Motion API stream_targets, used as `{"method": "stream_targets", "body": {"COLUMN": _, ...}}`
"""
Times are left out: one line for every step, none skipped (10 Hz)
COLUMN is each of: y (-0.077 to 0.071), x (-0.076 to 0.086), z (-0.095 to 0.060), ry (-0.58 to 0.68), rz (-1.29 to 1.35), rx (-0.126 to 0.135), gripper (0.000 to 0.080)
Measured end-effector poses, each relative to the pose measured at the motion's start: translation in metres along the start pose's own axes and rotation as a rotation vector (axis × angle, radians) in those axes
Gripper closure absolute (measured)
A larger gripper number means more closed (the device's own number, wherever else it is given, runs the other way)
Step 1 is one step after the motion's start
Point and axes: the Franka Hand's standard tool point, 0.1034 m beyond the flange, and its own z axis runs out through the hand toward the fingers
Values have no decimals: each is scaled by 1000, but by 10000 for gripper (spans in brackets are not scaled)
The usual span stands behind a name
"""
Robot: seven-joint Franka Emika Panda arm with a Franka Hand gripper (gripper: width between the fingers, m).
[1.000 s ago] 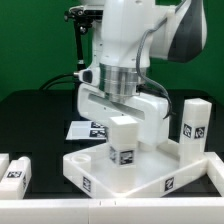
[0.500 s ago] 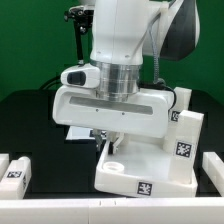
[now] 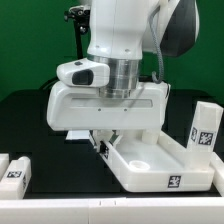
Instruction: Assemble desk
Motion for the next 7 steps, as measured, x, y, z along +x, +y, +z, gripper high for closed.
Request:
{"method": "stream_targets", "body": {"y": 0, "x": -1, "z": 1, "ry": -3, "rz": -32, "rx": -1, "gripper": 742}}
{"method": "stream_targets", "body": {"y": 2, "x": -2, "z": 1, "ry": -6, "rz": -96, "rx": -6, "gripper": 742}}
{"method": "stream_targets", "body": {"y": 3, "x": 3, "z": -2, "ry": -8, "rz": -202, "rx": -14, "gripper": 742}}
{"method": "stream_targets", "body": {"y": 16, "x": 30, "z": -16, "ry": 19, "rz": -408, "rx": -45, "gripper": 742}}
{"method": "stream_targets", "body": {"y": 15, "x": 45, "z": -23, "ry": 38, "rz": -554, "rx": -61, "gripper": 742}}
{"method": "stream_targets", "body": {"y": 10, "x": 49, "z": -27, "ry": 30, "rz": -682, "rx": -92, "gripper": 742}}
{"method": "stream_targets", "body": {"y": 10, "x": 47, "z": -25, "ry": 21, "rz": -734, "rx": -95, "gripper": 742}}
